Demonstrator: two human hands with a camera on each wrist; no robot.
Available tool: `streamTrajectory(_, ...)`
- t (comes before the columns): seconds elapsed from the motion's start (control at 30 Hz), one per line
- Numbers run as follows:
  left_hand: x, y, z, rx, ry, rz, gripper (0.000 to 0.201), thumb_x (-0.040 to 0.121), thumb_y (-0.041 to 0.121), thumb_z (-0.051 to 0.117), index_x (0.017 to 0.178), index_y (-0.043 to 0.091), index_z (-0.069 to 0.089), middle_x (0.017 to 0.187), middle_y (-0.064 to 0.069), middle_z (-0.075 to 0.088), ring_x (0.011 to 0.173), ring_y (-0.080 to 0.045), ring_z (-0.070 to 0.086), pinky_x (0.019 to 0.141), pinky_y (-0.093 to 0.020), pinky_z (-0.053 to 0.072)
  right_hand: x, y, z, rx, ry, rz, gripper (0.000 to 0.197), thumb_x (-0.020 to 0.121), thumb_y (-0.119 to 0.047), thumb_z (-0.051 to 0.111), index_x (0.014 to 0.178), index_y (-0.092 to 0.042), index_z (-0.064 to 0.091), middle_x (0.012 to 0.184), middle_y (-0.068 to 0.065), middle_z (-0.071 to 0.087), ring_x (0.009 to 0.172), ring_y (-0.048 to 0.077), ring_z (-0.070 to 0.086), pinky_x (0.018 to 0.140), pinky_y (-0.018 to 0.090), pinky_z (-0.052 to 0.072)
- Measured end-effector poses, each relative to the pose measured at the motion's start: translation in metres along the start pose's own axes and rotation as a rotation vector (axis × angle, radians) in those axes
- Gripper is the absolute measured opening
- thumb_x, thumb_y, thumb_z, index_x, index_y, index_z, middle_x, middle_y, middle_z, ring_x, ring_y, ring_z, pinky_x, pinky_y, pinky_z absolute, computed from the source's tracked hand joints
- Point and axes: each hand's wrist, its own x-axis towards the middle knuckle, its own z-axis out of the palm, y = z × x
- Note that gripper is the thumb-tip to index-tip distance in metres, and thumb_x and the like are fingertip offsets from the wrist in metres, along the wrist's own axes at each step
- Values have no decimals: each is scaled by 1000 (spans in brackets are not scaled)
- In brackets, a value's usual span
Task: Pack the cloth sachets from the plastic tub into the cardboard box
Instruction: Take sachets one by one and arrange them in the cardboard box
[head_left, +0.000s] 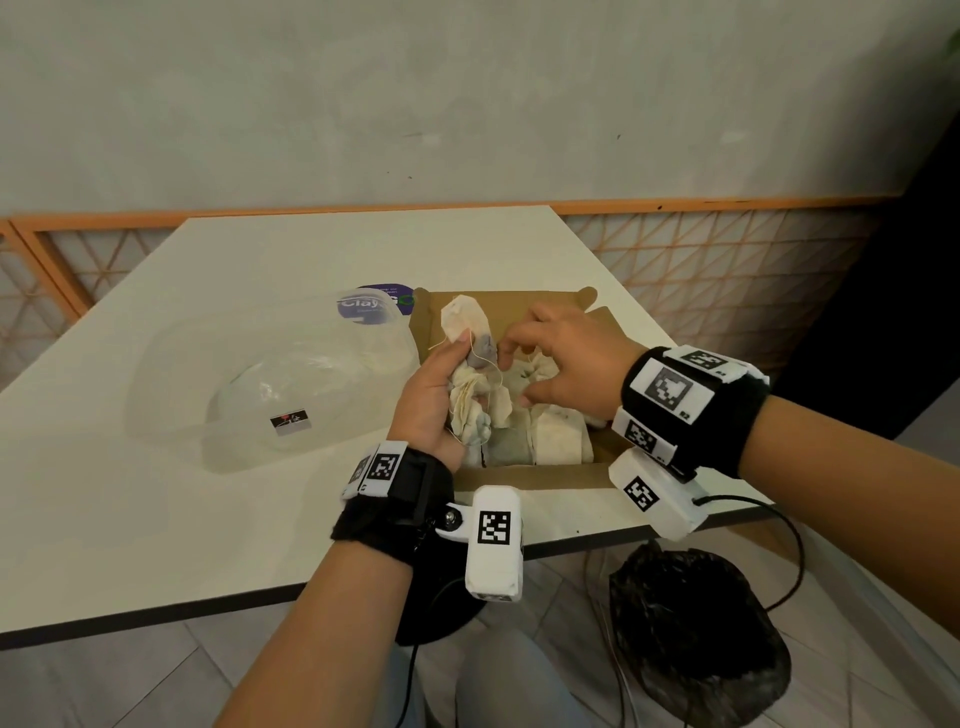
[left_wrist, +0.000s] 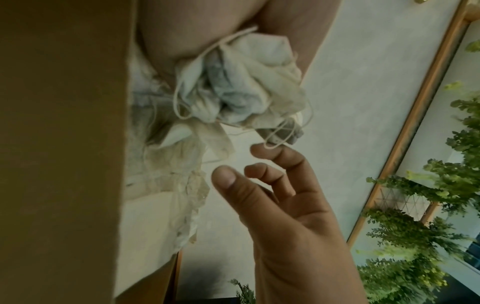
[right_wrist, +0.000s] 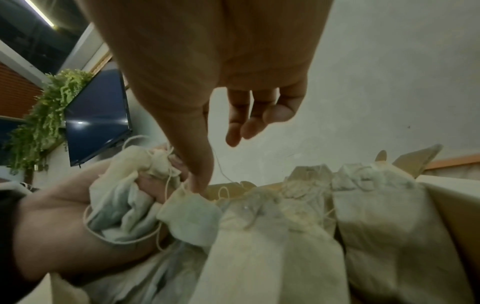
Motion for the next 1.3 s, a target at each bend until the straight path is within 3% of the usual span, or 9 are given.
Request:
streamTrajectory(0.23, 0, 0, 0, -25, -10, 12, 16, 97, 20, 49, 84, 13, 56, 60, -2, 62, 48, -12, 61, 46, -21, 50, -2, -7, 10, 7, -162, -12, 40, 84, -12, 64, 121, -24, 60, 96, -5, 45, 83, 11, 44, 71, 24, 34)
streamTrajectory(0.4, 0, 0, 0, -2, -8, 5, 13, 96, 21, 51, 89, 14, 60, 67, -3, 65, 55, -15, 63, 52, -25, 54, 1, -4, 12, 28, -121, -5, 20, 88, -19, 60, 105, -19, 71, 82, -9, 46, 81, 9, 44, 71, 22, 32)
streamTrajectory(0.53, 1, -1, -1, 18, 15, -17, 14, 91, 25, 58, 94, 12, 63, 85, -9, 62, 75, -21, 59, 77, -37, 52, -5, 1, 1, 124, 28, 0, 15, 88, -22, 60, 98, -14, 68, 99, -1, 60, 88, 13, 54, 77, 23, 42)
streamTrajectory(0.7, -2, -2, 2, 97, 69, 16, 53, 76, 23, 74, 119, -3, 57, 113, -28, 59, 106, -41, 59, 94, -60, 45, -3, 0, -22, 367, 183, 19, 7, 83, -21, 67, 88, -16, 69, 83, -4, 66, 72, 3, 56, 65, 8, 42)
streamTrajectory(0.87, -3, -6, 1, 248, 58, 56, 12, 87, 13, 63, 94, 5, 68, 87, -19, 68, 79, -31, 66, 77, -46, 55, 14, -1, -22, 354, 238, 56, 4, 80, -21, 69, 84, -20, 69, 78, -4, 65, 70, 6, 56, 74, 28, 51)
streamTrajectory(1.0, -4, -6, 2, 263, 9, 60, 22, 85, 14, 65, 103, 2, 68, 92, -20, 67, 81, -30, 65, 84, -46, 52, 23, 0, -15, 283, 267, 136, 6, 77, -23, 68, 75, -29, 66, 71, -13, 61, 80, 13, 60, 81, 47, 52)
streamTrajectory(1.17, -3, -4, 1, 238, 50, 71, 23, 85, 18, 64, 103, 3, 66, 90, -18, 65, 76, -27, 65, 73, -37, 56, 23, 2, -17, 217, 273, 143, 5, 80, -16, 63, 79, -20, 66, 70, -10, 57, 76, 14, 58, 75, 31, 52)
streamTrajectory(1.23, -1, -2, -2, 204, 43, 55, 13, 89, 18, 61, 87, 6, 65, 82, -14, 68, 66, -22, 65, 62, -29, 56, 23, 8, -20, 158, 260, 159, 8, 81, -13, 60, 84, -11, 67, 74, -4, 60, 77, 16, 58, 71, 27, 49)
streamTrajectory(1.3, 0, -2, -4, 189, 9, 43, 27, 93, 14, 55, 68, 13, 65, 65, -6, 69, 46, -11, 61, 43, -17, 48, 23, 16, -21, 112, 271, 199, 11, 80, -13, 59, 86, -8, 67, 77, -1, 60, 80, 19, 60, 73, 30, 50)
